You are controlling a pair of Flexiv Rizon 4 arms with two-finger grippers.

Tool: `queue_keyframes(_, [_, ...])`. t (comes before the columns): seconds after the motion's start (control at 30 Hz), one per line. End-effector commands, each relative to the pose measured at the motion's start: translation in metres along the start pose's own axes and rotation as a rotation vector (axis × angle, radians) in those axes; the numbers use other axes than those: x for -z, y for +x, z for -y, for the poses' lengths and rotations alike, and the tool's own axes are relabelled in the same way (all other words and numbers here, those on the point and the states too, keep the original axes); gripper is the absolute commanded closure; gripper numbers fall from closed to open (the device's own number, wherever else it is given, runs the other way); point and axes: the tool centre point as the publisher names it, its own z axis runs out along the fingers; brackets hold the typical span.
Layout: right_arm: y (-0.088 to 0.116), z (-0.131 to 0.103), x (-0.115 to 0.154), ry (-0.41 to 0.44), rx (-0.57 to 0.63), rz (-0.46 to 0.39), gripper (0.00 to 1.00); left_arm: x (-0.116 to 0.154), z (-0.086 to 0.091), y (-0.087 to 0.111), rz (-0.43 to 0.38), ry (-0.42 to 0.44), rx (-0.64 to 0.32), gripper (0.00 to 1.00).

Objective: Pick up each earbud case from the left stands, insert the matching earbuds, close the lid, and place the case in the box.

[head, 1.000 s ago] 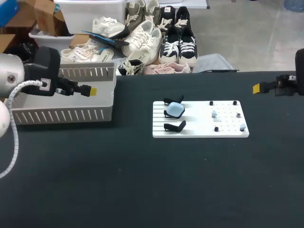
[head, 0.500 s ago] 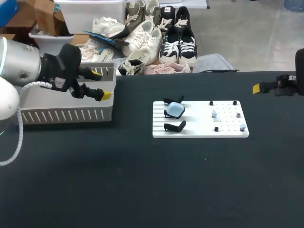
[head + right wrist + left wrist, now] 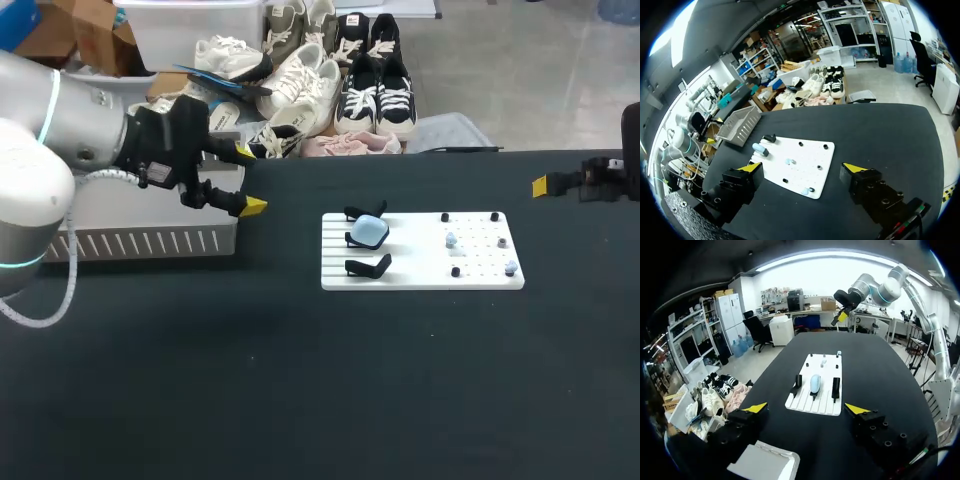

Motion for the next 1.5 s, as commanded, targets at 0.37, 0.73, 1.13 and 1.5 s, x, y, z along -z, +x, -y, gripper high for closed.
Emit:
queue_keyframes(0.37, [0.0, -0.002, 0.002, 0.01, -0.002, -0.003, 0.0, -0.045, -0.018, 0.006, 0.047, 0.092, -0.002, 0.0])
queue_keyframes(0.73, [0.0, -0.002, 0.002, 0.01, -0.002, -0.003, 0.0, -0.084, -0.012, 0.003, 0.033, 0.104, -0.019, 0.0])
queue_keyframes(1.13, [0.0, -0.002, 0.002, 0.01, -0.002, -0.003, 0.0, -0.123, -0.001, -0.002, 0.056, 0.154, 0.015, 0.0])
queue_keyframes(1.5, [0.0, -0.002, 0.002, 0.01, -0.002, -0.003, 0.0, -0.148, 0.006, -0.004, 0.044, 0.172, 0.012, 0.0])
